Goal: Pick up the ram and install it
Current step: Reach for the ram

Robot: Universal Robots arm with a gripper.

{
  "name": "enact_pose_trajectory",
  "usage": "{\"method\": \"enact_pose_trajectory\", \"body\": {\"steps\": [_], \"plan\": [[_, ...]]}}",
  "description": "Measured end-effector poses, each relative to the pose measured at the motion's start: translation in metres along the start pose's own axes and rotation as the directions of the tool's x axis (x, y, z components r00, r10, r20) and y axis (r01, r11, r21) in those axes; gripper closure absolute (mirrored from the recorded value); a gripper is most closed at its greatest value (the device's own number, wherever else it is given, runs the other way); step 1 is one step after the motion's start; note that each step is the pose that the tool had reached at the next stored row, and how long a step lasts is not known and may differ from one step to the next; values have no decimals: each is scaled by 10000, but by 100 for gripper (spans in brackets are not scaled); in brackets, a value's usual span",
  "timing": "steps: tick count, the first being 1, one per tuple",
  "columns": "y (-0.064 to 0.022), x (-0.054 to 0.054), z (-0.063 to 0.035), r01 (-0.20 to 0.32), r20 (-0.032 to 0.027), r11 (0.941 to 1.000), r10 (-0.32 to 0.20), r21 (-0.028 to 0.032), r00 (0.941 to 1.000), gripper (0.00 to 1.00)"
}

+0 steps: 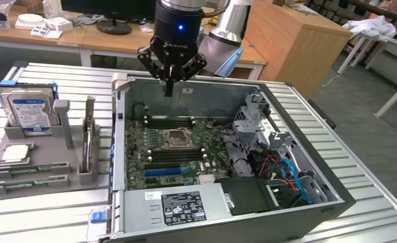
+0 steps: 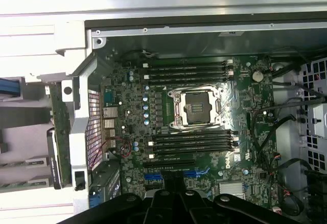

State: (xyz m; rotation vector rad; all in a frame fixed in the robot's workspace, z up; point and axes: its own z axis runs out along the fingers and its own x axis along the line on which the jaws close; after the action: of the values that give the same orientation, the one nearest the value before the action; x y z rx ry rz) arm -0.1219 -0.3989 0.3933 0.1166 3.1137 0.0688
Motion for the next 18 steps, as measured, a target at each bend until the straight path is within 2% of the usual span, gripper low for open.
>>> {"method": "enact_pose_trajectory", "body": {"steps": [7,18], "plan": [[-6,78,-2,0,0,10000,0,0,10000,89],[-24,352,-9,17,-1,10000,-17,0,10000,89]]}}
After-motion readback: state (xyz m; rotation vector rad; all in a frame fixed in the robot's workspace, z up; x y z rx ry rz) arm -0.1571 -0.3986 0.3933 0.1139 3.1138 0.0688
